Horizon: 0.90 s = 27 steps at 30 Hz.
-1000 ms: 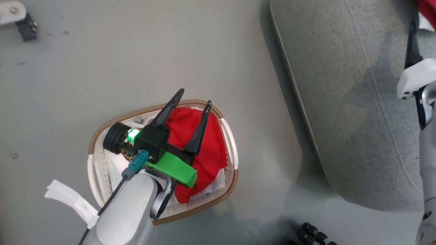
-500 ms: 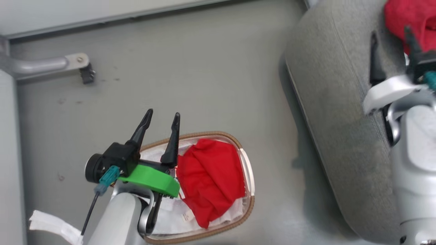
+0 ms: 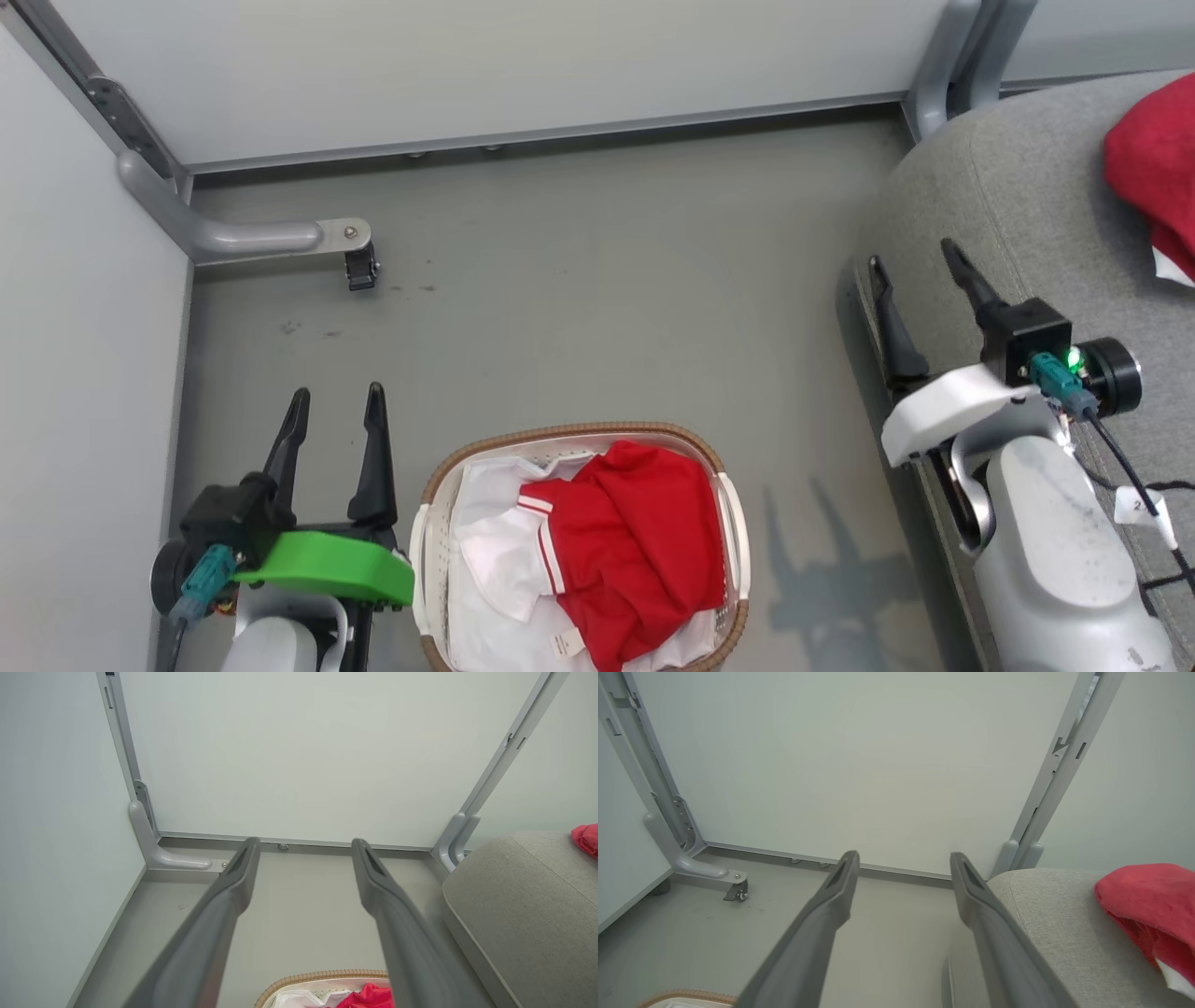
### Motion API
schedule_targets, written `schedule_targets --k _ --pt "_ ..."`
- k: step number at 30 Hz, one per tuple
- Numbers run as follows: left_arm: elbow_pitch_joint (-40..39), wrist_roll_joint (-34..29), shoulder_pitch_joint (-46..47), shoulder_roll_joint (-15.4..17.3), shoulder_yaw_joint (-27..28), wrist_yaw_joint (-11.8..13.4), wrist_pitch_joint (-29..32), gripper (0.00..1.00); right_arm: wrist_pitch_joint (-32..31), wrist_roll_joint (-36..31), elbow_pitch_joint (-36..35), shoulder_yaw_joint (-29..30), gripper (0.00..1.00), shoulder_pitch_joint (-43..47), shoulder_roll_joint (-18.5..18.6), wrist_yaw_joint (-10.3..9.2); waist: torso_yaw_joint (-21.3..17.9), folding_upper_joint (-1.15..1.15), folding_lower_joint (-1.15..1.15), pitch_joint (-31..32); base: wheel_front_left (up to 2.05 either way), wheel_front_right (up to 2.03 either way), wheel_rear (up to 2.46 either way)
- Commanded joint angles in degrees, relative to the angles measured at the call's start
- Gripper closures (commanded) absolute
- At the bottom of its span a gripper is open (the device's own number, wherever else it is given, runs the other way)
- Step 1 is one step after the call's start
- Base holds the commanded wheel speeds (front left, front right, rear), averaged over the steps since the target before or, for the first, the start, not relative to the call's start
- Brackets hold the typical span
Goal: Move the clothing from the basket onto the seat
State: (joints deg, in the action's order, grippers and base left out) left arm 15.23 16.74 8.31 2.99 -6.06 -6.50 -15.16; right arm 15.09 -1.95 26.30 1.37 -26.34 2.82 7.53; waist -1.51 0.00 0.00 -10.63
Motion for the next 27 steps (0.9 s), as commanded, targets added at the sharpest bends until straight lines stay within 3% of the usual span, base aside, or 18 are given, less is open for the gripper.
schedule_targets --k 1,16,27 --pt "-0.12 0.40 -1.77 -0.13 0.35 0.44 0.00 0.00 0.13 1.15 -0.58 -0.49 0.00 2.01 0.26 -0.08 1.57 0.00 0.00 2.21 0.00 0.00 0.00" --pt "-0.13 2.65 -8.76 -0.09 0.16 1.48 0.00 0.00 0.12 5.90 -4.90 -3.11 0.00 16.02 0.18 -0.08 1.55 0.00 0.00 7.85 0.00 0.00 0.00" --pt "0.73 2.21 -8.50 -0.09 -0.48 1.35 0.00 0.00 0.13 5.81 -5.31 -4.10 0.00 16.58 0.18 -0.08 0.65 0.00 0.00 7.97 0.00 0.00 0.00"
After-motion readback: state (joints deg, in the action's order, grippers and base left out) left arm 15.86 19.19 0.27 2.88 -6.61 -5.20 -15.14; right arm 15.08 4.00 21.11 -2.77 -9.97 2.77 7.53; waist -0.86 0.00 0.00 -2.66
